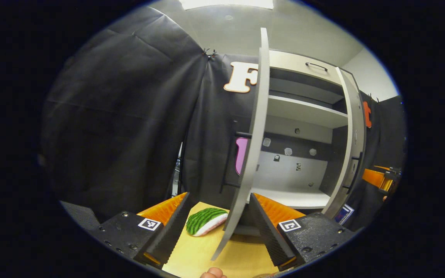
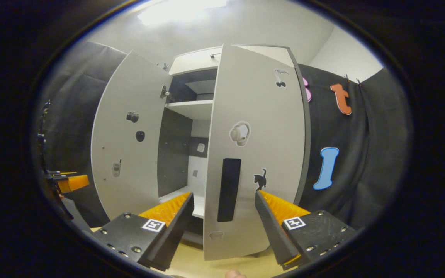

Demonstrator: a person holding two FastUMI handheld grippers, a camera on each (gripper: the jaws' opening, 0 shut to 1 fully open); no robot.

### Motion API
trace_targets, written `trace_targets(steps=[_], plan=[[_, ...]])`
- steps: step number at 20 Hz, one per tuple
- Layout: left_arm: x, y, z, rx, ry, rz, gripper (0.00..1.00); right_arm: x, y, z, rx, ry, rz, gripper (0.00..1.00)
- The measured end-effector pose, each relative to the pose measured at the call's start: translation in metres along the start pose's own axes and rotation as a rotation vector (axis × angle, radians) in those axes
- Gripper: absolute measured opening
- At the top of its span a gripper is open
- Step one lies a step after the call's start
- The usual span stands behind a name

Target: Grasp the bottle in the cabinet with the left hand and place it on the coaster, then close the right door with the right hand and the left door with the left hand.

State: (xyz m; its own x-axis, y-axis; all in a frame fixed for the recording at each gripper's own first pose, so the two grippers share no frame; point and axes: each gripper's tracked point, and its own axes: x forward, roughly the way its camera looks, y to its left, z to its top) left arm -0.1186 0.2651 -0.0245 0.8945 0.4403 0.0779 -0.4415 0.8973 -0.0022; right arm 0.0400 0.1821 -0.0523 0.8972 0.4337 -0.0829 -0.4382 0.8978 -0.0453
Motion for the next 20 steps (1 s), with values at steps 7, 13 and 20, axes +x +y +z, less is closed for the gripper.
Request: trace_targets(steps=[7, 13, 20], plan=[[0.022, 0.007, 0.001, 0.008, 0.003, -0.016, 0.95, 0.001, 0.000, -0.006, -0.002, 0.017, -0.031, 0.95], [0.033, 0.010, 0.002, 0.031, -0.002, -0.036, 0.95, -0.001, -0.001, -0.016, 0.004, 0.033, -0.069, 0.93], [0.033, 0.002, 0.000, -0.010, 0.028, -0.115, 0.87, 0.001, -0.002, -0.020, -0.009, 0.043, -0.080, 0.96]])
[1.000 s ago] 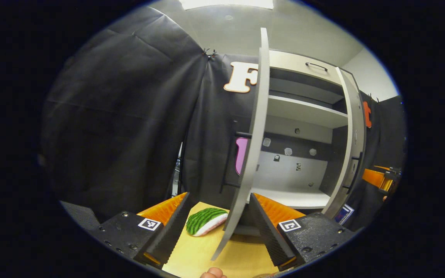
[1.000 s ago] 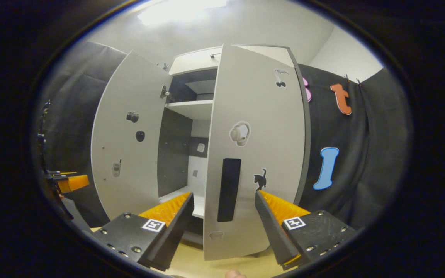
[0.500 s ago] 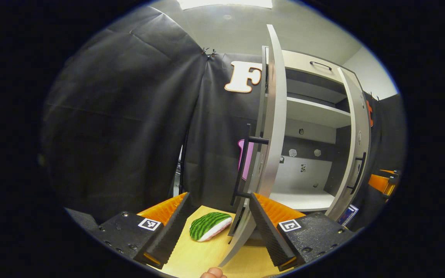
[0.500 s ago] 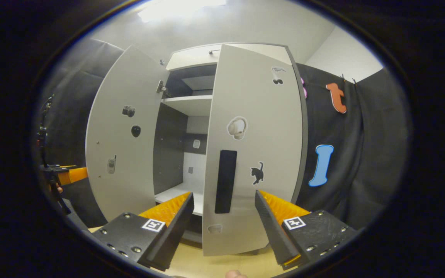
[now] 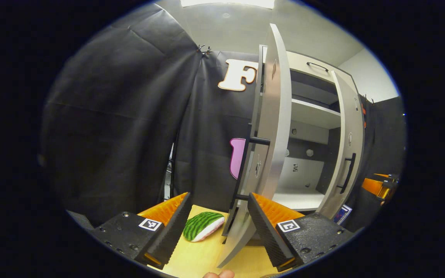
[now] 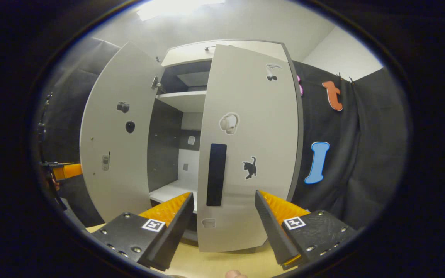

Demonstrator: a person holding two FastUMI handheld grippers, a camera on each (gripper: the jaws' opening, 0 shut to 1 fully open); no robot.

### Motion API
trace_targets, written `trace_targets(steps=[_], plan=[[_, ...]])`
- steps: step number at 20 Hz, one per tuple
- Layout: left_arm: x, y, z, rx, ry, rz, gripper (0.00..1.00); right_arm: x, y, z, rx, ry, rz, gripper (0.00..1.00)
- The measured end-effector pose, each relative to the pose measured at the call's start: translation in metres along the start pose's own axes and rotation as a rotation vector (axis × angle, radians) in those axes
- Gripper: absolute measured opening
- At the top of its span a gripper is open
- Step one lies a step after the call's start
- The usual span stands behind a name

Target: Grasp the bottle in the cabinet with the left hand and place it on the coaster, then close the right door with the right hand and the left door with the left hand.

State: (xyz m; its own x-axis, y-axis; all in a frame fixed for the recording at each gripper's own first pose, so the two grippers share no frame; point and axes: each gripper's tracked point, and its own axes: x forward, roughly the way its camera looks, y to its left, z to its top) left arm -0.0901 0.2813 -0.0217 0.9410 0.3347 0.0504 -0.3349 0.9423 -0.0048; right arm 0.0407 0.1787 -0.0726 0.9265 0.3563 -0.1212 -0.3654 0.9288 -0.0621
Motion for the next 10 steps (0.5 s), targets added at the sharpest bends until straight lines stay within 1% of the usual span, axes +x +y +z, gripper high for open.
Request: trace_targets(steps=[3, 6, 10], plan=[[0.003, -0.010, -0.002, -0.009, 0.002, -0.024, 0.87, 0.003, -0.005, 0.000, -0.003, 0.005, 0.001, 0.96], [0.003, -0.030, -0.006, -0.018, 0.007, -0.057, 0.87, 0.001, -0.009, -0.001, -0.009, 0.006, -0.002, 0.96], [0.006, -0.057, -0.011, -0.022, 0.020, -0.119, 0.87, -0.002, -0.018, -0.002, -0.016, 0.008, -0.012, 0.96]])
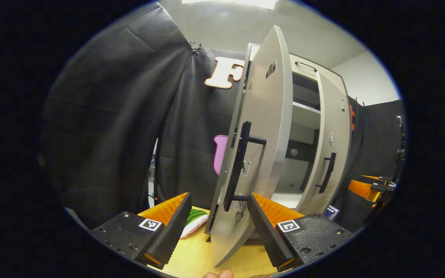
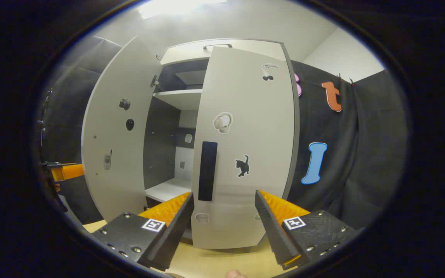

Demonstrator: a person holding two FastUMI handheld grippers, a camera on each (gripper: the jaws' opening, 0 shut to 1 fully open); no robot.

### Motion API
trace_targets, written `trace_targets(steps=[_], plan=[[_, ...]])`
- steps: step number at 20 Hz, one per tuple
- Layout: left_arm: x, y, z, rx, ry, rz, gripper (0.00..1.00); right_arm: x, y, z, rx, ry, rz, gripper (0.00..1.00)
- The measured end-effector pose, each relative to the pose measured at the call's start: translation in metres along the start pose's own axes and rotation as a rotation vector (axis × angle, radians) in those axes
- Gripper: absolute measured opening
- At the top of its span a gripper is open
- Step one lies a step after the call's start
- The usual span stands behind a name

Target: Grasp the bottle in the cabinet with the left hand and place it on the coaster, then close the right door with the right hand and the left door with the left hand.

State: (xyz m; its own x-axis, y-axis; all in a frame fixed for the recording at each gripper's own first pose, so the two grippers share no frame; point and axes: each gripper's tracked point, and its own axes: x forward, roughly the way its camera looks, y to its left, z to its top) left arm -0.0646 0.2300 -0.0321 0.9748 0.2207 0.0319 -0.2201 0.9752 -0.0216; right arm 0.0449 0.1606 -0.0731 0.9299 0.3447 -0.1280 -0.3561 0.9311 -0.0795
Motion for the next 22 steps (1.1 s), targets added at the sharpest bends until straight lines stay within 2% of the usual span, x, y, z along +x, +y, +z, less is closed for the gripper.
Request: trace_targets(steps=[1, 2, 8, 22], plan=[[0.001, -0.008, -0.002, 0.007, 0.004, -0.016, 0.87, -0.001, -0.003, 0.000, -0.003, 0.000, -0.004, 0.96], [0.003, -0.015, -0.003, 0.019, 0.006, -0.030, 0.93, -0.002, -0.006, 0.000, -0.006, 0.000, -0.008, 0.96], [0.016, -0.047, -0.010, 0.033, 0.018, -0.096, 0.93, -0.007, -0.026, -0.002, -0.012, -0.001, -0.042, 0.96], [0.036, -0.098, -0.027, 0.038, 0.045, -0.187, 0.94, -0.013, -0.055, 0.002, -0.017, -0.002, -0.094, 0.96]])
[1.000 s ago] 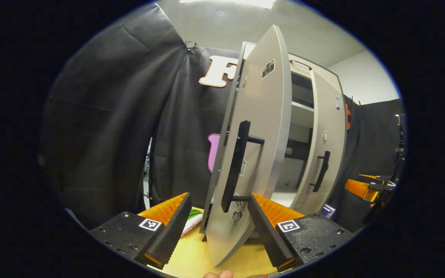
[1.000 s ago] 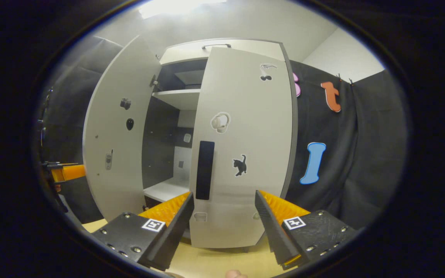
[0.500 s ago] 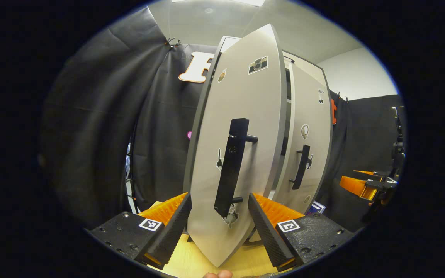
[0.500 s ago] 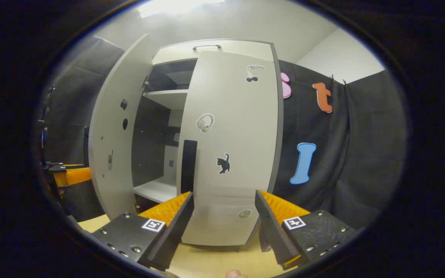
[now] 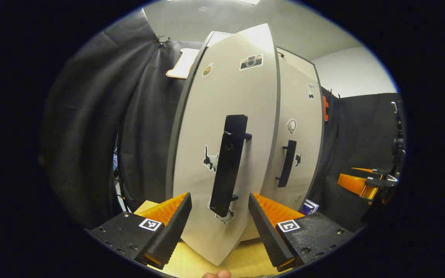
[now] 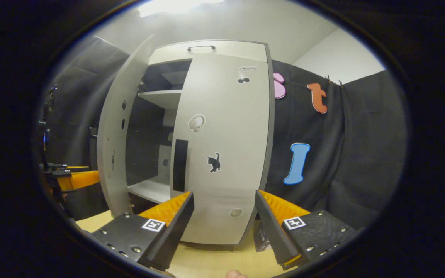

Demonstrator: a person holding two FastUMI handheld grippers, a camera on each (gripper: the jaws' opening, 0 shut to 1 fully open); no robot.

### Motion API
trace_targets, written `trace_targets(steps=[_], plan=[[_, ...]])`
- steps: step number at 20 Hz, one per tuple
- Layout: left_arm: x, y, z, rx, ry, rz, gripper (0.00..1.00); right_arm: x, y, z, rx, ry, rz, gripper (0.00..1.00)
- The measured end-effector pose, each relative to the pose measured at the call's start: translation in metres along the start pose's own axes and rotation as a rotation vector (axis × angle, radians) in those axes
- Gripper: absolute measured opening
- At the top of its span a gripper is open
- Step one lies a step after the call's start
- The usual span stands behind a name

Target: Grasp the bottle in the cabinet with the left hand and place it on the coaster, then close the right door with the right hand and the left door with the left hand.

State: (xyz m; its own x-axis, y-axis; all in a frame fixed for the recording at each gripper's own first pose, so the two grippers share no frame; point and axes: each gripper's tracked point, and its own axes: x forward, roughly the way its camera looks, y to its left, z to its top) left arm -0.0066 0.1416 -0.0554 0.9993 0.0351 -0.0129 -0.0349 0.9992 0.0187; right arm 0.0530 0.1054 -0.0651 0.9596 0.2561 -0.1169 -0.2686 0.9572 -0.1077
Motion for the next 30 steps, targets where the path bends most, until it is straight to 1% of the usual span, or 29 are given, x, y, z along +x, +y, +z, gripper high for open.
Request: trace_targets(steps=[5, 6, 24, 25, 30], plan=[[0.006, -0.008, -0.002, -0.007, 0.004, -0.019, 0.93, -0.004, -0.006, 0.000, 0.002, 0.003, -0.015, 0.96], [0.006, -0.008, -0.003, -0.009, 0.006, -0.019, 0.87, -0.005, -0.007, 0.000, 0.002, 0.003, -0.017, 0.96], [-0.002, -0.023, -0.005, 0.033, 0.024, -0.020, 0.87, -0.018, -0.012, -0.004, 0.006, 0.016, -0.015, 0.96], [-0.003, -0.024, -0.005, 0.034, 0.026, -0.017, 0.93, -0.018, -0.012, -0.004, 0.006, 0.015, -0.017, 0.95], [-0.006, -0.031, -0.004, 0.032, 0.035, -0.006, 0.94, -0.023, -0.015, -0.005, 0.013, 0.016, -0.017, 0.96]])
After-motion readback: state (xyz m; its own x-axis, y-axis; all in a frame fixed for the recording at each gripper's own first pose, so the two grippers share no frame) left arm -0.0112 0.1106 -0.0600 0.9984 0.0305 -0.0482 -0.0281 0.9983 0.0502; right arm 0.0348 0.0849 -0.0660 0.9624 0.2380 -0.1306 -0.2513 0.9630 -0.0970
